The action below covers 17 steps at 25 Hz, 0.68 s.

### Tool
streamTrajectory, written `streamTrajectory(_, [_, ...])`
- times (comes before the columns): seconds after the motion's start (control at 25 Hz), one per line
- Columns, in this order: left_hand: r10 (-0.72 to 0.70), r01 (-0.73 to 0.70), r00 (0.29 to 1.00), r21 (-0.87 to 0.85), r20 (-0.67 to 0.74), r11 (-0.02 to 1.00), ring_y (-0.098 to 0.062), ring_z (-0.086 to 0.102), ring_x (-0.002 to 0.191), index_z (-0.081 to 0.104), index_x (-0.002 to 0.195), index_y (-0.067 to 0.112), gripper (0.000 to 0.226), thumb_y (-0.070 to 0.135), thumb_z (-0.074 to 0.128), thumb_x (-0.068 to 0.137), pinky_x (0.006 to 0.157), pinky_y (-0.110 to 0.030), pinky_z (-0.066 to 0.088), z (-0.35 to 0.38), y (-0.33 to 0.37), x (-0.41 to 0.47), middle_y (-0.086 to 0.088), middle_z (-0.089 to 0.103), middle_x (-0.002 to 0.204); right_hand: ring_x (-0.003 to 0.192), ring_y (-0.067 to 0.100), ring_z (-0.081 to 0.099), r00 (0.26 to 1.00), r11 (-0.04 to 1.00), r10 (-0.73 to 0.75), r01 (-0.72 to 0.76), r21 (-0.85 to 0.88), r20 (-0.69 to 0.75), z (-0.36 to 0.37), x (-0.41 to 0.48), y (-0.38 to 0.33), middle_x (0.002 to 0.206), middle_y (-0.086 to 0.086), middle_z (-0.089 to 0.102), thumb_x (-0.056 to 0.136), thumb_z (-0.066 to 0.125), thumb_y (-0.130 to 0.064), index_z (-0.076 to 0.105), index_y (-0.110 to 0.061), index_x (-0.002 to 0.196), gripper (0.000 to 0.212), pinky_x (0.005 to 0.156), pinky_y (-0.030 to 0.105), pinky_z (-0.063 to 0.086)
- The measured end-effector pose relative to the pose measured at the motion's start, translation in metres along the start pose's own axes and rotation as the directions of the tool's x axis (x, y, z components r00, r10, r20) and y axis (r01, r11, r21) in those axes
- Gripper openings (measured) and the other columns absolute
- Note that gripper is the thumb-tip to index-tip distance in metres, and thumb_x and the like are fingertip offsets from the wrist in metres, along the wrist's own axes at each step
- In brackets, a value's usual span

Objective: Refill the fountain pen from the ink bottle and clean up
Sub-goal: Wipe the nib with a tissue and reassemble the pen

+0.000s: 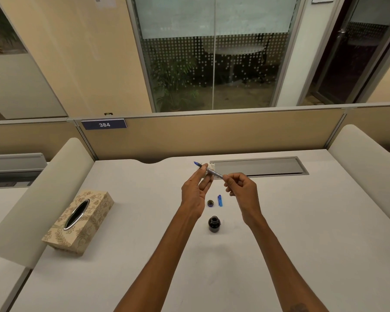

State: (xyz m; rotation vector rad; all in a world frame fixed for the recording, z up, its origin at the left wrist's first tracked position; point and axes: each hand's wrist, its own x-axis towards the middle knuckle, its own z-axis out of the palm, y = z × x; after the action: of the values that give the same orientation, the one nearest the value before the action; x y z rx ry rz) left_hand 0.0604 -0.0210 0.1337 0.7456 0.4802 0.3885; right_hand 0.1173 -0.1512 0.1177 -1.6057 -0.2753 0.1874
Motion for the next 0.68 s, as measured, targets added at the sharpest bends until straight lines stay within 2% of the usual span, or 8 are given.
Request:
streamTrajectory(0.16, [-0.01,0.007,0.999,-0.052,-0.046,0.999,-0.025,0.073,0.102,0.074,0.104,0.009,0.016,0.015,0.066,0.092,0.099,-0.038,0.054,-0.004,0.0,0.003,-0.009,0.076,0.107,0.083,0.018,0.074,0.996,0.994,-0.035,0.026,0.11,0.084,-0.002,-0.001,-0.001,0.091,0.004,0.075,0.093,0.064,-0.015,0.069,-0.011,0.107,0.016,0.072,0.019,0.058])
streamTrajectory(0.24, [-0.014,0.009,0.999,-0.101,-0.05,0.995,-0.026,0.072,0.104,0.074,0.104,0.008,0.016,0.014,0.065,0.092,0.1,-0.038,0.053,-0.005,0.001,0.003,-0.013,0.073,0.115,0.084,0.019,0.075,0.993,0.985,-0.021,0.001,0.174,0.112,-0.003,-0.001,-0.003,0.096,0.008,0.076,0.095,0.061,-0.014,0.067,-0.009,0.111,0.017,0.073,0.021,0.059])
streamTrajectory(0.32, [-0.024,0.018,0.999,-0.122,-0.04,0.992,-0.026,0.073,0.103,0.074,0.104,0.008,0.016,0.015,0.064,0.093,0.096,-0.037,0.056,-0.004,0.0,0.002,-0.013,0.073,0.116,0.072,0.016,0.075,0.999,0.988,0.032,-0.035,0.153,0.021,0.002,-0.002,-0.006,0.086,0.008,0.076,0.096,0.06,-0.024,0.067,-0.01,0.1,0.016,0.062,0.018,0.058])
streamTrajectory(0.44, [-0.05,0.047,0.999,-0.14,-0.017,0.989,-0.027,0.074,0.098,0.076,0.099,0.009,0.015,0.016,0.065,0.092,0.087,-0.035,0.06,0.004,-0.005,-0.002,-0.012,0.075,0.111,0.044,0.007,0.06,0.979,0.991,0.135,-0.13,0.045,-0.151,0.013,-0.001,-0.011,0.056,-0.002,0.065,0.097,0.051,-0.046,0.066,-0.015,0.076,0.041,0.042,0.014,0.046])
streamTrajectory(0.52, [-0.045,0.04,0.999,-0.171,-0.026,0.984,-0.026,0.075,0.097,0.076,0.1,0.008,0.015,0.014,0.065,0.092,0.088,-0.036,0.06,0.005,-0.003,-0.001,-0.014,0.074,0.113,0.04,0.006,0.055,0.976,0.984,0.177,-0.174,0.032,-0.126,0.013,0.001,-0.013,0.05,-0.004,0.061,0.097,0.045,-0.053,0.065,-0.016,0.075,0.048,0.04,0.013,0.044])
streamTrajectory(0.6, [-0.034,0.024,0.998,-0.193,-0.046,0.981,-0.025,0.074,0.098,0.073,0.105,0.005,0.017,0.013,0.064,0.093,0.094,-0.038,0.057,0.002,0.001,0.003,-0.016,0.071,0.119,0.047,0.009,0.062,0.988,0.988,0.154,-0.153,0.034,-0.033,0.005,0.0,-0.014,0.063,-0.001,0.069,0.096,0.05,-0.051,0.066,-0.018,0.089,0.037,0.046,0.014,0.049])
streamTrajectory(0.68, [-0.024,0.011,0.998,-0.194,-0.063,0.981,-0.025,0.074,0.099,0.071,0.108,0.005,0.019,0.013,0.064,0.093,0.098,-0.04,0.055,-0.001,0.004,0.004,-0.017,0.069,0.123,0.063,0.013,0.071,0.996,0.994,0.073,-0.078,0.082,0.056,0.0,-0.001,-0.013,0.083,0.004,0.074,0.095,0.06,-0.034,0.065,-0.017,0.101,0.018,0.056,0.017,0.055])
